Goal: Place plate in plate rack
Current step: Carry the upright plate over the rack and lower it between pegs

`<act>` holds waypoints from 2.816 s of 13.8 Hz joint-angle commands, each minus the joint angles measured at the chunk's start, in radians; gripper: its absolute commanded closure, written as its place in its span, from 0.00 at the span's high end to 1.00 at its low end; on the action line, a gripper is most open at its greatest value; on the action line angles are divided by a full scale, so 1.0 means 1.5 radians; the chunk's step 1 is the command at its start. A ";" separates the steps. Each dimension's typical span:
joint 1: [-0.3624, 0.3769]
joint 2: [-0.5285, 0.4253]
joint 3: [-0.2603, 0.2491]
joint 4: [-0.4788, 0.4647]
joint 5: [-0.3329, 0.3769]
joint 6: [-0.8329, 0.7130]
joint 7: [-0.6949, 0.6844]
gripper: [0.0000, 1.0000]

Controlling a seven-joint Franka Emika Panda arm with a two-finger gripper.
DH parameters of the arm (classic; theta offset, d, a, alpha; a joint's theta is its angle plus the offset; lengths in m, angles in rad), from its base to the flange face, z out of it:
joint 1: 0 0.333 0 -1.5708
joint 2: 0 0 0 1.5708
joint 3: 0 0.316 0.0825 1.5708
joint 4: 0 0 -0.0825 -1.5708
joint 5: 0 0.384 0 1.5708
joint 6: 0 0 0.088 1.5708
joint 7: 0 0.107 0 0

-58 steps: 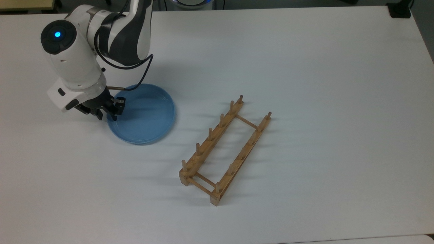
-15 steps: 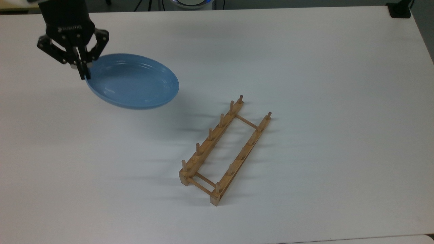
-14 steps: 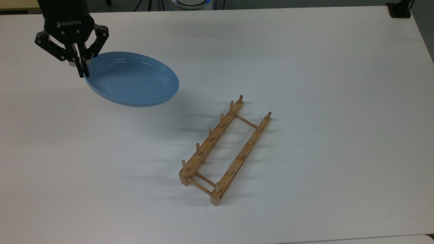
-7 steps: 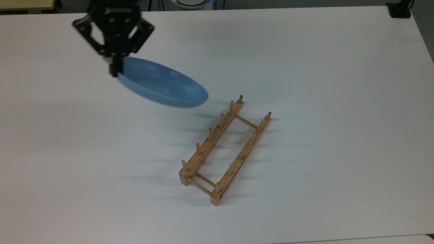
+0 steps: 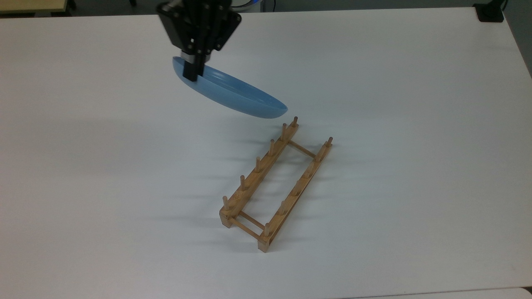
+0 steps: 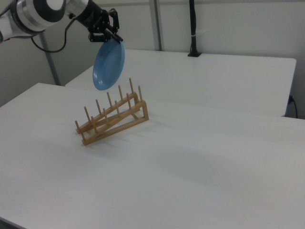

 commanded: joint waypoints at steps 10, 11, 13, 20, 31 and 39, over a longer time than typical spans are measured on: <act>0.122 0.022 -0.060 -0.048 -0.165 0.026 0.060 0.00; 0.122 0.025 -0.054 -0.048 -0.175 0.027 0.071 0.00; 0.127 0.044 -0.050 -0.048 -0.190 0.030 0.096 0.00; 0.142 0.080 -0.022 -0.047 -0.291 0.049 0.194 0.00; 0.104 0.056 0.075 -0.113 -0.449 0.049 0.320 0.00; 0.088 0.028 0.131 -0.190 -0.554 0.047 0.414 0.00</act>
